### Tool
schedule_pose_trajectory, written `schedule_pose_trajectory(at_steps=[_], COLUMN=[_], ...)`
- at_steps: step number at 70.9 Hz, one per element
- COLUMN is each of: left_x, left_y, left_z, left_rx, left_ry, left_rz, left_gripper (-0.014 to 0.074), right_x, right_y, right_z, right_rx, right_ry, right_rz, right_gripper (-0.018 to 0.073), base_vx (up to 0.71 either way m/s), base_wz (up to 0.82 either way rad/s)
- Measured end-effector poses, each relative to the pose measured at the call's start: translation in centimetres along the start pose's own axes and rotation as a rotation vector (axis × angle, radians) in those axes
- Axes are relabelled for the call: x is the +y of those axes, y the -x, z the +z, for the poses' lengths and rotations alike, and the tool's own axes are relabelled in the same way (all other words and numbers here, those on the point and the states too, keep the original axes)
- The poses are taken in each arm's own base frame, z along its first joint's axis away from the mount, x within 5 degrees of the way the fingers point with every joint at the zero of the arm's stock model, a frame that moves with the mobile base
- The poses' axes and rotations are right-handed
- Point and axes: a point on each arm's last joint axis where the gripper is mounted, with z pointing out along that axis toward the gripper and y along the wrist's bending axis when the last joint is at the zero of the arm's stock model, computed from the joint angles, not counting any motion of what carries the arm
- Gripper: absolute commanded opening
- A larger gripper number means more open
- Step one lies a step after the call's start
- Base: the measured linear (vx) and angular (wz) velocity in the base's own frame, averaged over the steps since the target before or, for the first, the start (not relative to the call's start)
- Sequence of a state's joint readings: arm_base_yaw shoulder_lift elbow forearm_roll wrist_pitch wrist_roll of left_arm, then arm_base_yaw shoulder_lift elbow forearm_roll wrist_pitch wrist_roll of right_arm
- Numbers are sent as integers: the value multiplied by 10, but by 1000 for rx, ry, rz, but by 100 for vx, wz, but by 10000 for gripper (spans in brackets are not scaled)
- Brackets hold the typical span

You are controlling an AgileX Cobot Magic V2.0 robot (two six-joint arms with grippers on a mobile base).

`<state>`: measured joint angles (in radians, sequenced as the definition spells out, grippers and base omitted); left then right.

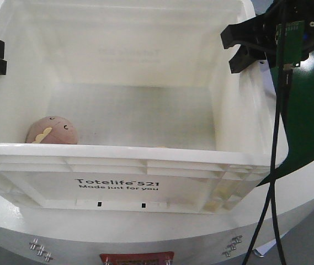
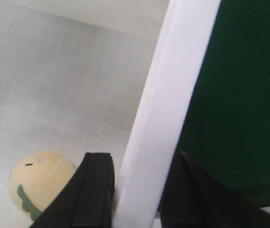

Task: Place moving items into box and shelve
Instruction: 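Hold the crate raised while the base drives away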

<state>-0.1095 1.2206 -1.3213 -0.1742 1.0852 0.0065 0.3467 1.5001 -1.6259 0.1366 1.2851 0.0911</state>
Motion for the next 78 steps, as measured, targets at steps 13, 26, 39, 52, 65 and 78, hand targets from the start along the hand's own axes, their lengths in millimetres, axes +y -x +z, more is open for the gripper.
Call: schedule_pose_trajectory(at_steps=[13,26,39,52,65,78], left_x=[0,0,0,0,0,0], left_y=[0,0,0,0,0,0], left_z=[0,0,0,0,0,0], left_rx=[-1,-1,-1,-2,-3,-3], left_ry=[-1,-2,-2,-2,-2,-2], left_rz=[0,-1,-1,-1,-1,-1], left_gripper=[-4,-4,-4,-4,-4,-4], right_x=[0,0,0,0,0,0], right_y=[0,0,0,0,0,0], right_z=[0,0,0,0,0,0], right_rx=[1,1,1,1,2,2], right_ry=[0,0,0,0,0,0], right_rz=[0,0,0,0,0,0], right_gripper=[-4,-4,-3,-3,-3,-3], base_vx=[0,0,0,0,-1,-2], base_wz=[0,0,0,0,2,0])
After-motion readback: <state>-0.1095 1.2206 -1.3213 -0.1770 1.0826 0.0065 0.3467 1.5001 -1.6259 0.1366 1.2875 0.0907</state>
